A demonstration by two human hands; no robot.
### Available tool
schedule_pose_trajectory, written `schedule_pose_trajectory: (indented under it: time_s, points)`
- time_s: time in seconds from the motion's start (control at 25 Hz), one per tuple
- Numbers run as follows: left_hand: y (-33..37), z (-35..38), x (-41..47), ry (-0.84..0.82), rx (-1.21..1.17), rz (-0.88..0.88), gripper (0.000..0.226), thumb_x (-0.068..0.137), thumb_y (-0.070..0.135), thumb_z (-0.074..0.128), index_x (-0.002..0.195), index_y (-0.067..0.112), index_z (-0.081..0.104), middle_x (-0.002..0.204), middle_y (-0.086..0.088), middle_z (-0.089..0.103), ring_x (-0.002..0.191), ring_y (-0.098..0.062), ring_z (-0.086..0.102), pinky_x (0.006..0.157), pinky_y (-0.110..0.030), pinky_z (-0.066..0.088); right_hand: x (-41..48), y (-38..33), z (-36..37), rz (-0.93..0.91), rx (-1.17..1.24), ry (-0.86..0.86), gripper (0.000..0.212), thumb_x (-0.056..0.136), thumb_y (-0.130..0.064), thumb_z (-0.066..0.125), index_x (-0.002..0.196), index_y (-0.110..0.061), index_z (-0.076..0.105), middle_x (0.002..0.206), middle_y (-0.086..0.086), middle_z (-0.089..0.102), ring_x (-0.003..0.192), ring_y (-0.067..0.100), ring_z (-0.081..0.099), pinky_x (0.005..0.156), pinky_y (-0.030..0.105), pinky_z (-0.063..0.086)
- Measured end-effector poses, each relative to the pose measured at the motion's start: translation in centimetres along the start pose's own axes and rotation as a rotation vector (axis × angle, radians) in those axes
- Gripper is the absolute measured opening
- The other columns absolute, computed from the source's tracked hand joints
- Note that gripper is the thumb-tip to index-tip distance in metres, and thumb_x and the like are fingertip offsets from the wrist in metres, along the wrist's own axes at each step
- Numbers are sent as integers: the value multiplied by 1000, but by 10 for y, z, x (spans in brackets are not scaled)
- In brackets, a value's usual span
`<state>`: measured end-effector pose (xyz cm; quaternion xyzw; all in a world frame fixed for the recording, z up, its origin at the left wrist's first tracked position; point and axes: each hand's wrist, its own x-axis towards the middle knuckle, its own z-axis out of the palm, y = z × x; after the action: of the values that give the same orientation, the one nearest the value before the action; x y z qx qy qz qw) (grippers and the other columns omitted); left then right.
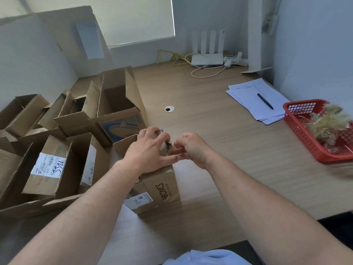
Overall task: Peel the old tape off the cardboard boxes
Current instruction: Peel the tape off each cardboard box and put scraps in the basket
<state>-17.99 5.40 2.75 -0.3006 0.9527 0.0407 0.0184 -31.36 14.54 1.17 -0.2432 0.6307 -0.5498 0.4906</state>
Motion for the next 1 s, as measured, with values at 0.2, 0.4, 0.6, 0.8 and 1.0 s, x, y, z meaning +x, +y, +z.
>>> schedule_pose_trajectory:
  time_s: [0.2,0.4,0.6,0.8,1.0]
  points:
    - [-1,0,-5,9,5,16,68,62,88,29,111,44,40,140,3,27,129,-21,21,76,-29,36,1,9,5,54,117,44,20,81,3,40,64,-5,46,60,9,50,45,17,53,46,26,50]
    - [-2,3,-10,36,-19,1,62,66,87,31,109,44,41,141,5,26,131,-20,20,78,-31,42,-1,15,6,143,263,93,18,83,0,38,68,-2,48,49,7,50,43,21,54,50,30,54]
    - [-7,-9,-19,131,-248,-15,62,64,92,34,107,49,41,151,5,19,138,-21,18,94,-40,38,-9,-12,14,-71,180,121,25,85,-2,41,63,-11,46,48,-1,47,42,14,53,42,21,45]
    - [-12,-2,-30,325,-800,1,48,70,72,61,103,47,37,140,19,19,133,-1,20,108,-39,32,-11,-55,19,-252,-43,60,24,84,-5,50,63,-15,46,52,-1,53,45,13,57,45,23,44]
    - [-14,52,-44,139,-760,-116,39,81,50,66,108,40,39,153,3,15,144,-18,16,110,-37,30,-10,-16,32,-26,-228,21,16,86,-4,49,71,-11,47,64,9,55,56,20,61,53,24,45]
